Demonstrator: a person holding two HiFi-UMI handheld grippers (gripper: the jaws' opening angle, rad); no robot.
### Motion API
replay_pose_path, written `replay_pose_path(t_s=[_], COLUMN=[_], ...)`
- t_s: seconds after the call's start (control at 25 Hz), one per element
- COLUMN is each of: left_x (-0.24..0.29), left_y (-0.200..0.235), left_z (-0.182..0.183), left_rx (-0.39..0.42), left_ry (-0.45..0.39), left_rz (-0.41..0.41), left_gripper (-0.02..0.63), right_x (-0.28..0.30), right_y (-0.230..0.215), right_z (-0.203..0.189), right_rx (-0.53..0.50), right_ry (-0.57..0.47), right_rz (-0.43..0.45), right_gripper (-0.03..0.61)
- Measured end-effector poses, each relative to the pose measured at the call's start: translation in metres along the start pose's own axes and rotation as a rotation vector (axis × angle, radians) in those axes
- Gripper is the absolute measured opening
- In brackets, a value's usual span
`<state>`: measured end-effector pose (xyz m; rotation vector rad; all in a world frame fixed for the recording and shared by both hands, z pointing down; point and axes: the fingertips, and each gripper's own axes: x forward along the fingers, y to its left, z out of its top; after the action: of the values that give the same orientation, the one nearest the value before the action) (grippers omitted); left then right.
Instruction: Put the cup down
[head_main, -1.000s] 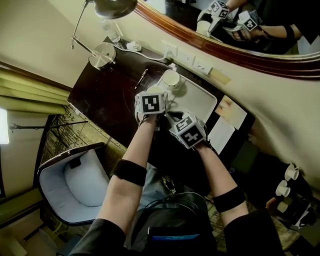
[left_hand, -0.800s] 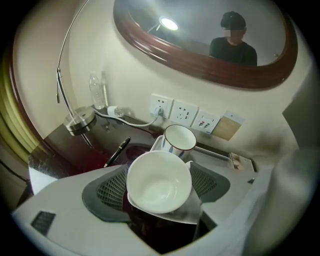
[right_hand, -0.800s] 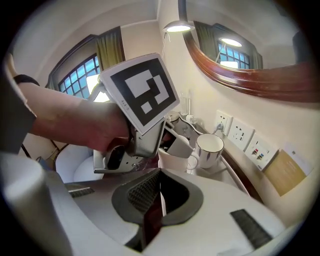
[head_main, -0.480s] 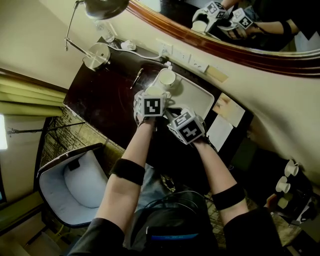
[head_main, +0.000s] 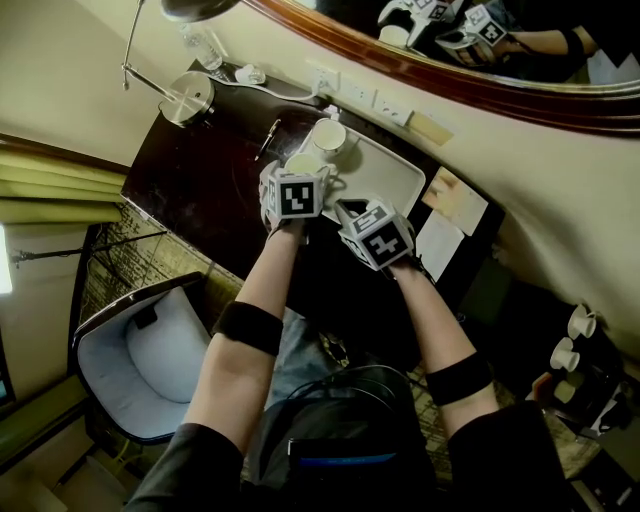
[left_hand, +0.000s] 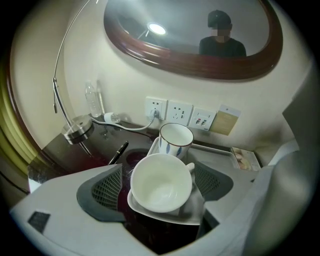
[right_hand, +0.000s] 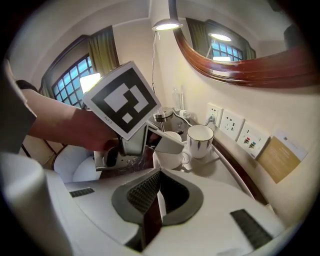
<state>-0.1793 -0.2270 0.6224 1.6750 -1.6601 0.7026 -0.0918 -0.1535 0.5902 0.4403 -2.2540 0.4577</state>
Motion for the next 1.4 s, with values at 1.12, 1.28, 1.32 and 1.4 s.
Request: replay_pose_path(t_s=[1.12,1.28,1.32,1.4], left_x=[-0.159,-0.178,-0.181,-0.187], left_y=[-0.020,-0.035,-0.037,-0.038], left_z=[-0.028,-0.036,-0.039,-0.045], left_rx=[0.118,0.159,0.164,0.167], left_ry=[-0.090,-0.127,-0.131,-0.131], left_rz=[-0.015,-0.118,-0.137,-0.158], left_gripper=[0.000,0.000,0.000,0.000], right_x=[-0.101,-0.113,-0.118,-0.130], right_y=[0.024,0.020,0.019,0.014], right_z=[0.002,-0.023,-0.029,-0.038], right_rx=[0.058,0.128,0.149,0.199], right_ry=[-0.135,-0.155,-0.166,-0.196], right_rz=[-0.115,-0.147,-0.160,-0.189], right_gripper=[0.011,0.011,0.011,0.011])
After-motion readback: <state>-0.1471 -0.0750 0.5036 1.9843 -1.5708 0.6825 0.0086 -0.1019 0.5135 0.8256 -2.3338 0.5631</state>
